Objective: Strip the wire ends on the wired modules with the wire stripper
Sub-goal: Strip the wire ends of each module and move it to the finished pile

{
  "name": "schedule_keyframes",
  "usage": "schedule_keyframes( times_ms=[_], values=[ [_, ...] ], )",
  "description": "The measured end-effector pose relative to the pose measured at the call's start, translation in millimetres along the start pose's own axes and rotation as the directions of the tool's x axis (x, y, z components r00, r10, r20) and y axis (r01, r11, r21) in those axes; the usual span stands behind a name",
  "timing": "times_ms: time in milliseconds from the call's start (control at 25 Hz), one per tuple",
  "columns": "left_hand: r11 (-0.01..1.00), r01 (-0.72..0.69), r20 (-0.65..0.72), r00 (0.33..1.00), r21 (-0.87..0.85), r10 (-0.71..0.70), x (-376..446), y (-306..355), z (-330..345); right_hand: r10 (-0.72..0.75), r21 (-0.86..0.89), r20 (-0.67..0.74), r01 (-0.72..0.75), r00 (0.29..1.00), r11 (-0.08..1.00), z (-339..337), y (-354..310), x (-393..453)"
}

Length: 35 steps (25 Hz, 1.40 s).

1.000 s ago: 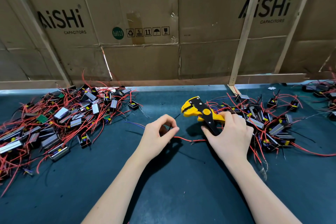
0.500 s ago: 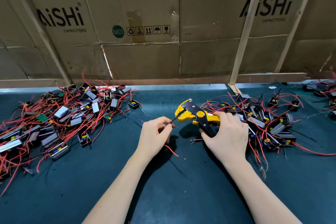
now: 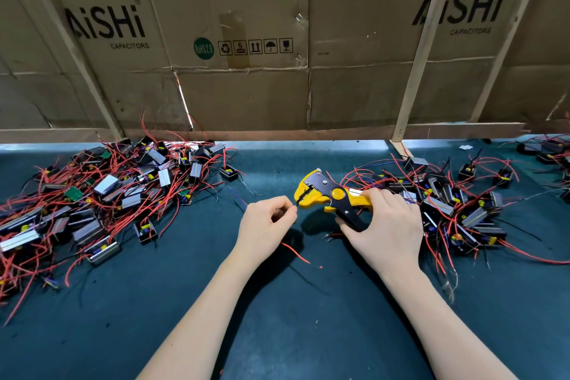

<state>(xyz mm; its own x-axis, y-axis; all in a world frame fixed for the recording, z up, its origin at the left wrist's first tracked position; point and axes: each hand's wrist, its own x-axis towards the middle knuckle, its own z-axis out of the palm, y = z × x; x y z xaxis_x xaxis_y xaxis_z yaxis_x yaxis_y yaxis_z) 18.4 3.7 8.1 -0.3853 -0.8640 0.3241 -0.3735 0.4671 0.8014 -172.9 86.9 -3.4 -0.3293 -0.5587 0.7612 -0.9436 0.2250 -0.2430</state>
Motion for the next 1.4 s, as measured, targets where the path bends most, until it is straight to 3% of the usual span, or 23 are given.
schedule_keyframes(
  times_ms=[440, 560, 760, 920, 1040, 1120, 1240, 1400],
  values=[
    [0.999, -0.030, 0.047, 0.998, -0.019, 0.031, 0, -1, -6, 0.052, -0.054, 0.100, -0.046, 0.994, 0.997, -4, -5, -1],
    [0.993, -0.013, 0.133, 0.991, -0.117, 0.029, 2, -7, -10, 0.060, -0.090, 0.086, -0.052, 0.995, 0.995, 1, -2, -3],
    [0.960, 0.015, 0.047, 0.999, -0.279, -0.002, 3, -7, -9, 0.134, -0.079, 0.090, -0.127, 0.987, 0.989, 4, 7, -1],
    [0.937, 0.033, 0.261, 0.963, -0.349, 0.063, 6, -5, -37, 0.150, -0.076, 0.144, -0.140, 0.978, 0.987, 5, 7, -2],
    [0.936, 0.023, 0.515, 0.839, -0.351, 0.173, 1, -10, -67, 0.175, -0.058, 0.158, -0.167, 0.972, 0.984, 4, 8, -1],
    [0.954, 0.014, 0.605, 0.776, -0.298, 0.178, -2, -12, -75, 0.190, -0.032, 0.149, -0.187, 0.970, 0.982, 4, 8, 1],
    [0.966, 0.004, 0.627, 0.762, -0.260, 0.165, 0, -14, -73, 0.235, 0.017, 0.154, -0.241, 0.960, 0.970, 3, 6, 1],
    [0.981, -0.007, 0.588, 0.800, -0.192, 0.121, 3, -14, -64, 0.277, 0.173, 0.162, -0.303, 0.947, 0.937, 2, 4, 4]
  ],
)
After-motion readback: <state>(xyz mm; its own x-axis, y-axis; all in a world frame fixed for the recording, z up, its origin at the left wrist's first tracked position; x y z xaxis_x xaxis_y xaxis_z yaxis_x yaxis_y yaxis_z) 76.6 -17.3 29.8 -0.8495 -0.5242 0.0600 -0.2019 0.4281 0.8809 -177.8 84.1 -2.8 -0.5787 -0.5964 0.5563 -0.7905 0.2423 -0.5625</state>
